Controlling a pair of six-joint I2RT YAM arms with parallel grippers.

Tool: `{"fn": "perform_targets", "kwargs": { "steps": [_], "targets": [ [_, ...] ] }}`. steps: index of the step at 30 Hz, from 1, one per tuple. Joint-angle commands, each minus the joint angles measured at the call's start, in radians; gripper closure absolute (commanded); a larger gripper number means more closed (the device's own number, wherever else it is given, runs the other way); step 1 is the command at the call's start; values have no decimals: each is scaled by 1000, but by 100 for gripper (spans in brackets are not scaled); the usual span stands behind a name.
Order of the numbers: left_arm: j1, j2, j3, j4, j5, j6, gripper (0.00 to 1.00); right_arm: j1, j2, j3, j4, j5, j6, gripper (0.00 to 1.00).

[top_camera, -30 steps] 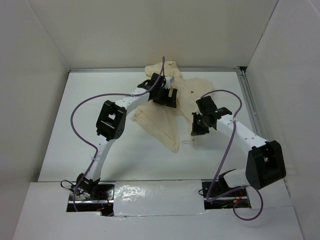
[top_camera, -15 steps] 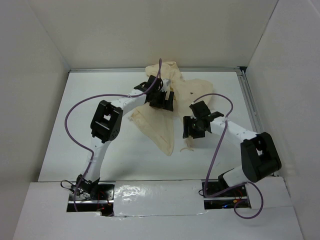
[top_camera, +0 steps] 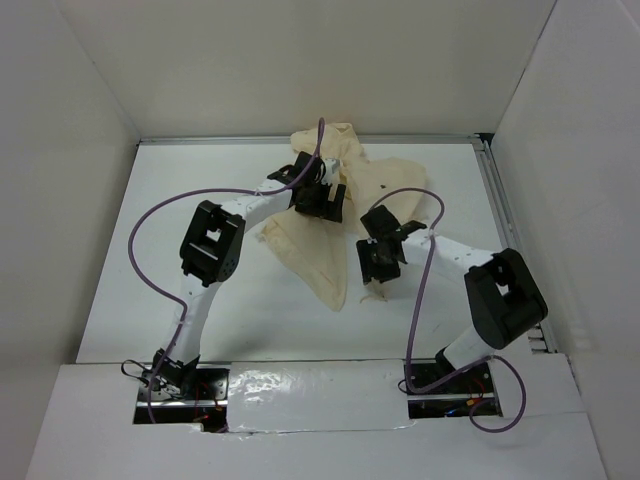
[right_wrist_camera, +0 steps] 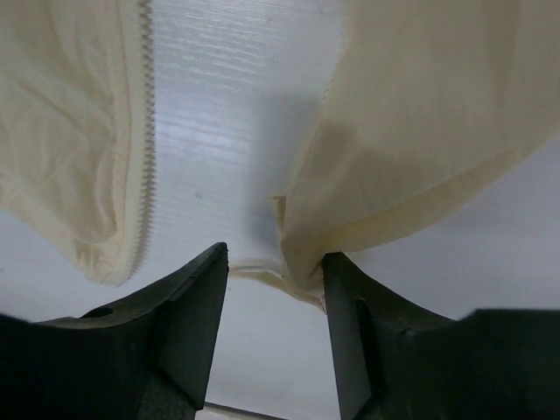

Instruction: Zip up the jacket

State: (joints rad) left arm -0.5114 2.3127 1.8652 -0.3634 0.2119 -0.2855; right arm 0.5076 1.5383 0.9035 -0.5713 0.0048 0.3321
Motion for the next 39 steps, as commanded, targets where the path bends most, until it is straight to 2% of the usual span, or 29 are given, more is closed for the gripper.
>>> {"fn": "perform_targets", "kwargs": {
  "steps": [1, 3, 5, 7, 10, 12, 22, 26, 35, 37, 39],
  "targets": [
    [4, -55, 22, 21, -23, 34, 1, 8, 43, 72, -88, 86, 22, 48],
    [4, -55, 22, 23, -28, 35, 1, 6, 68, 81, -93, 104, 22, 59],
    [7, -55, 28, 26, -36, 31, 1, -6, 98, 97, -93, 100, 12, 66],
    [13, -56, 38, 21, -29, 26, 1, -9, 115, 106, -111, 106, 15, 66],
    [17, -70, 40, 26, -16, 26, 1, -11, 126, 115, -127, 112, 27, 56],
    [19, -75, 40, 26, -20, 28, 1, -11, 126, 123, -153, 135, 44, 53],
    [20, -79, 15, 30, -29, 29, 1, -38, 5, 15, -95, 67, 108, 53],
    [20, -79, 6, 37, -31, 29, 1, -66, 3, 9, -87, 70, 119, 51],
    [20, -72, 9, 38, -34, 34, 1, -64, 39, -12, -67, 34, 117, 52],
    [20, -72, 9, 38, -39, 36, 1, -61, 45, -9, -61, 24, 113, 55],
    [20, -75, 9, 34, -51, 37, 1, -58, 62, -5, -62, 27, 113, 65]
  ]
}}
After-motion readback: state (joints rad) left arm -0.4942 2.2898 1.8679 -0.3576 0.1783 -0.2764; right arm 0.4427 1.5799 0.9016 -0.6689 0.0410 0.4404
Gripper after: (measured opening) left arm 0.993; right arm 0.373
